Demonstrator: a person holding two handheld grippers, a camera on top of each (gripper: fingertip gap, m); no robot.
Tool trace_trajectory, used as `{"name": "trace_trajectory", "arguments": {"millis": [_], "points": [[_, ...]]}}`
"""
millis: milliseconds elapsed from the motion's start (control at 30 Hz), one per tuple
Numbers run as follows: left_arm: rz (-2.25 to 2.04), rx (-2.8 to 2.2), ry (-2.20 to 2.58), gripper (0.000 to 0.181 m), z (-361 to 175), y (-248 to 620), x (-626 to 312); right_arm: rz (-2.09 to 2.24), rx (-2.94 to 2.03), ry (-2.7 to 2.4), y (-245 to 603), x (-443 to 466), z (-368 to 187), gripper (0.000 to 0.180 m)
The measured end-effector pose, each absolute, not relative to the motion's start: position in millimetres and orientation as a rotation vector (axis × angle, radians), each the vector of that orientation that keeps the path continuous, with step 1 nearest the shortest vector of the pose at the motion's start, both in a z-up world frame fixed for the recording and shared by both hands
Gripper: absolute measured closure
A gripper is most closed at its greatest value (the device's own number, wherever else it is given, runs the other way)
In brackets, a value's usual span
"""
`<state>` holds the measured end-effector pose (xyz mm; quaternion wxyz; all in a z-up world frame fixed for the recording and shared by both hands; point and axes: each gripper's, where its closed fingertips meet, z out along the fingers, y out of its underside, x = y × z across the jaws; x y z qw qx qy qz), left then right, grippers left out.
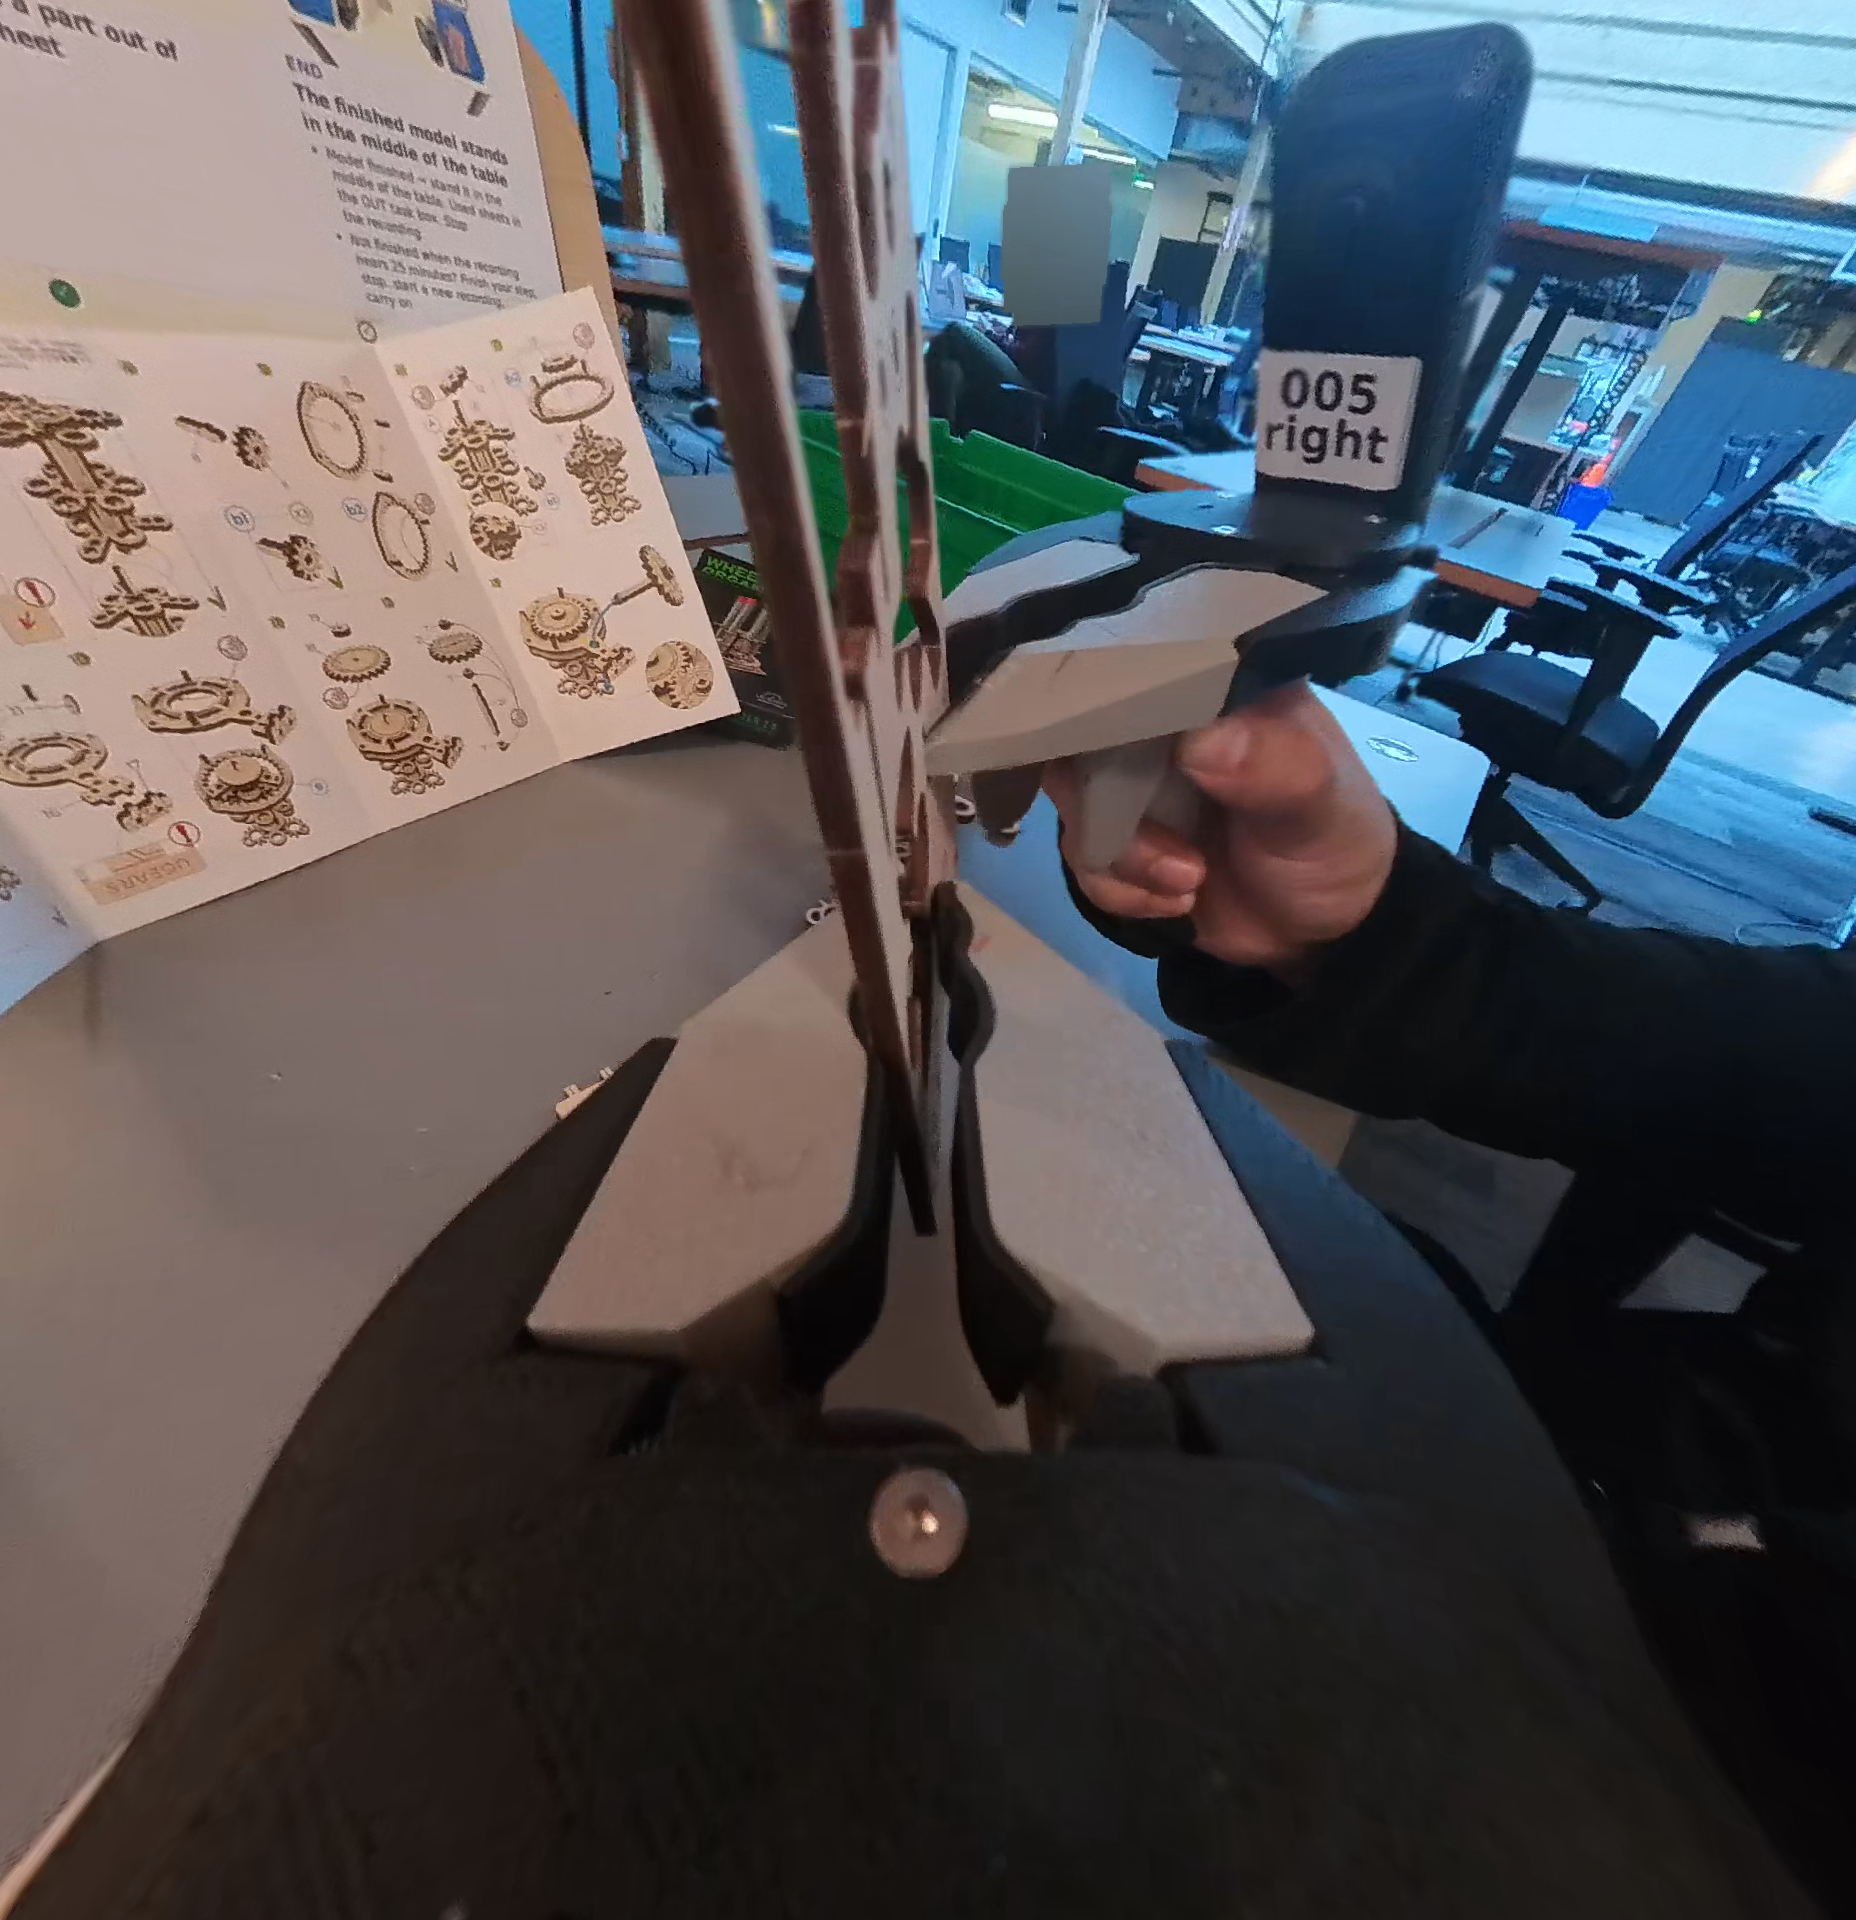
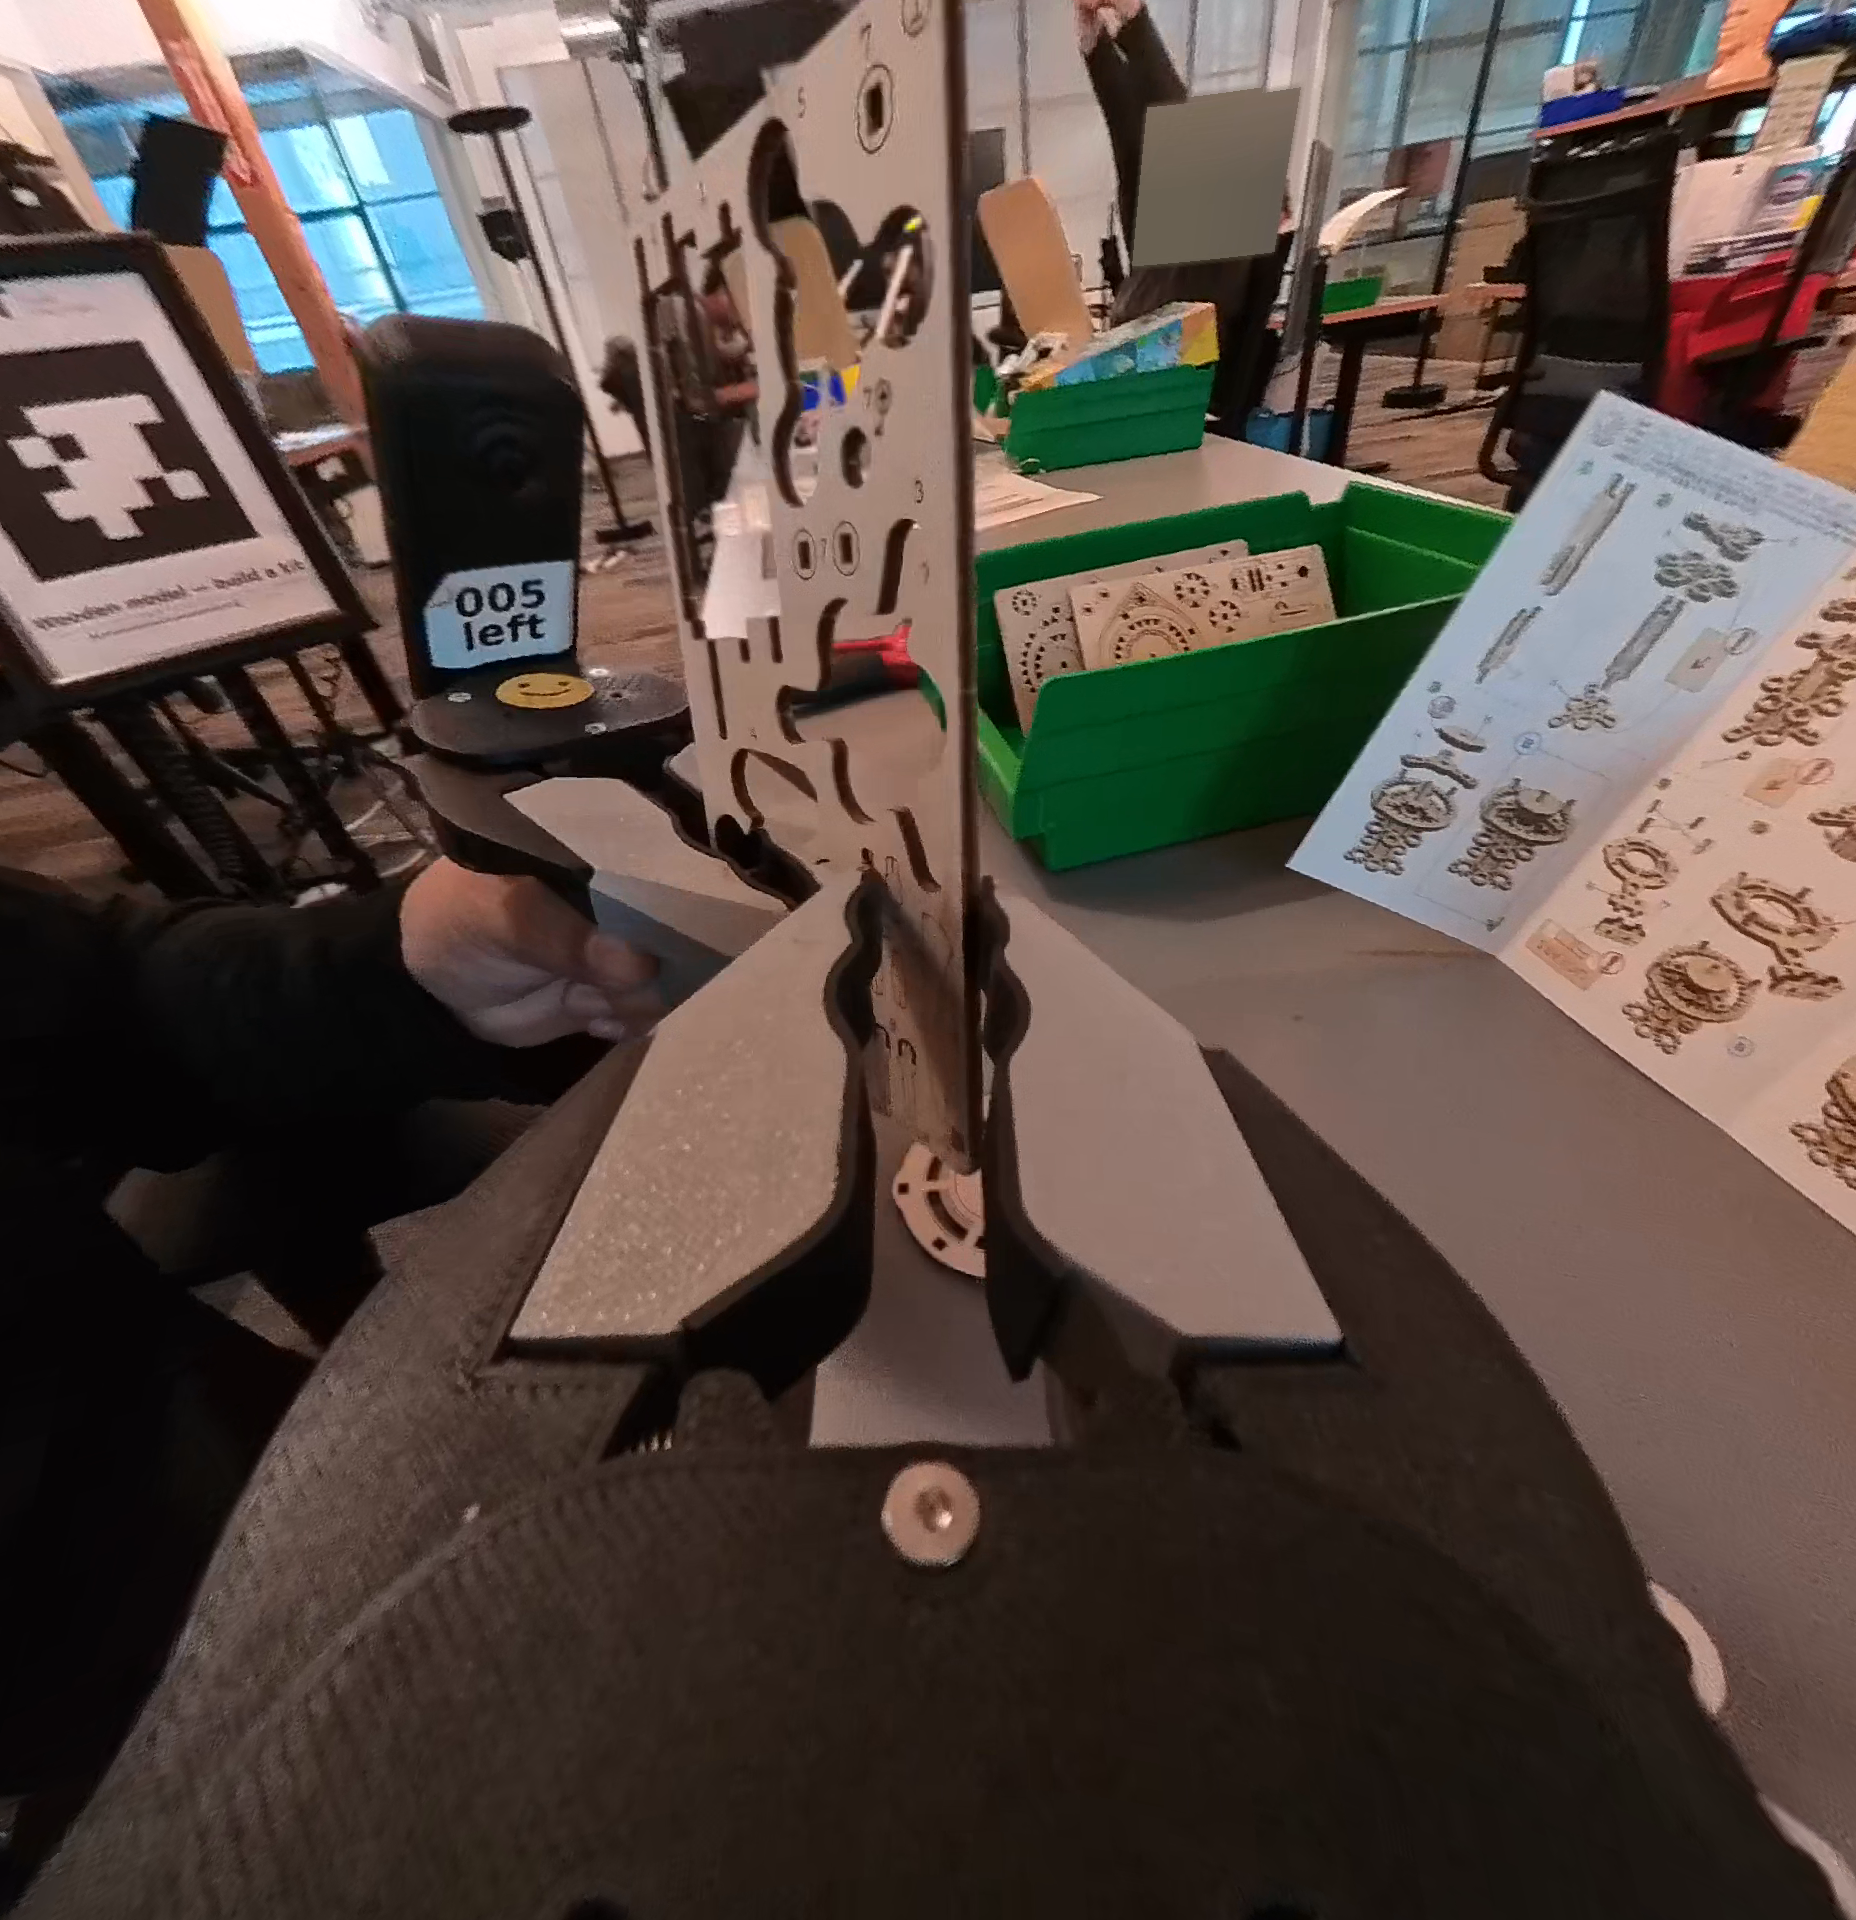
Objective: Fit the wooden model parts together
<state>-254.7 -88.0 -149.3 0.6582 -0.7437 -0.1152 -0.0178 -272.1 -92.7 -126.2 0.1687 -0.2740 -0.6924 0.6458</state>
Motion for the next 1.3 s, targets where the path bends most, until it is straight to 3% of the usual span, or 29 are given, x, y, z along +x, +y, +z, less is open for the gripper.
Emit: {"name": "trace_trajectory", "arguments": {"millis": [433, 667, 833, 1300], "points": [[0.035, -1.687, -0.311, 0.178, -156.1, -90.0, -265.4, 1.698, -0.852, -1.892, -92.4, -280.7, -133.0, 0.164], [-0.147, -1.598, -0.299, 0.180, -142.0, -88.9, -254.5, 2.030, -0.799, -1.909, -93.4, -270.5, -118.5, 0.165], [-0.202, -1.558, -0.341, 0.180, -137.9, -93.8, -261.0, 1.852, -0.786, -1.920, -95.4, -275.9, -128.0, 0.161], [-0.165, -1.594, -0.340, 0.180, -143.1, -91.7, -261.4, 1.923, -0.803, -1.845, -86.8, -276.5, -116.9, 0.167]]}}
